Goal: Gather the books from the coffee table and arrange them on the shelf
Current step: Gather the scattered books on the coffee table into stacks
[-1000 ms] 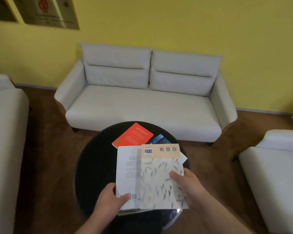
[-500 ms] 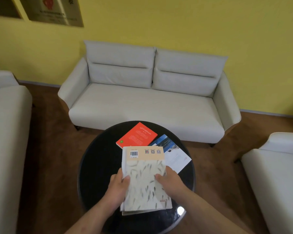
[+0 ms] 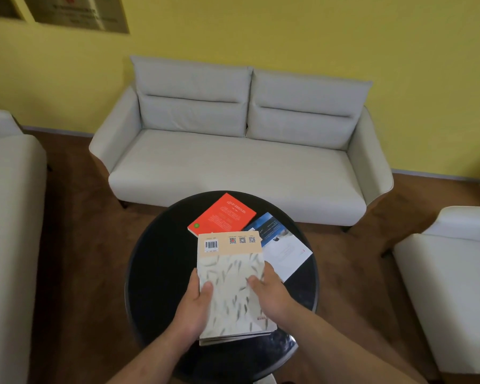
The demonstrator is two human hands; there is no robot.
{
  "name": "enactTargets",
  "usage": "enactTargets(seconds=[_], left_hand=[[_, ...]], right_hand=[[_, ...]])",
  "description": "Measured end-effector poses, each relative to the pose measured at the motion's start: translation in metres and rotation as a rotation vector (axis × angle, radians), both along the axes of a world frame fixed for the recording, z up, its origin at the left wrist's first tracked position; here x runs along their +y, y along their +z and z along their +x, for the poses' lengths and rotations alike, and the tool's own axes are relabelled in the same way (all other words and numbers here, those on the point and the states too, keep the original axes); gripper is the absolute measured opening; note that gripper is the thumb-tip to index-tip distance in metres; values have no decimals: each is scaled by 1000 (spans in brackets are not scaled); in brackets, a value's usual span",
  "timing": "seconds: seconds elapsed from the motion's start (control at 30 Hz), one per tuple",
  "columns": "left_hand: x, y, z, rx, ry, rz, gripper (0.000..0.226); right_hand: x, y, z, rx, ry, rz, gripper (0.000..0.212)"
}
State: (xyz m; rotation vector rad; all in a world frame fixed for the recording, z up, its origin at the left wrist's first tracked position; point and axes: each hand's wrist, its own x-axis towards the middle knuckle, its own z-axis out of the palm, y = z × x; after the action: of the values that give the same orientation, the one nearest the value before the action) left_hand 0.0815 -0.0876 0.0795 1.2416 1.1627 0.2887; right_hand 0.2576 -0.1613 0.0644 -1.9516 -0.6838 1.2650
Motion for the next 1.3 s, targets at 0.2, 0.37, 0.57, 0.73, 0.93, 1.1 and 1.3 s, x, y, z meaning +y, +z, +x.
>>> enactTargets(seconds=[0.2,0.37,0.57,0.73,0.93,1.1,1.3], left_hand=[[3,1,-4,292,-112,175,65],[9,28,-2,544,-184,491,49],[20,94,0,-69,59,321,35],[35,111,2,-280,258,-36,42],[25,91,-3,87,20,67,20],[16,60,-5,331,-195,239,33],[23,35,-4,409,-148,221,67]], right_hand=[[-7,-3,9,-181,18,12,34],[-5,23,9,-247,-67,9,26],[-14,95,17,53,-236,302,17],[-14,130,25,128,-276,367,19],[-13,92,25,68,-182,81,13],[-10,47,15,-151,30,-13,26],[-4,14,17,-246,87,-33,21]])
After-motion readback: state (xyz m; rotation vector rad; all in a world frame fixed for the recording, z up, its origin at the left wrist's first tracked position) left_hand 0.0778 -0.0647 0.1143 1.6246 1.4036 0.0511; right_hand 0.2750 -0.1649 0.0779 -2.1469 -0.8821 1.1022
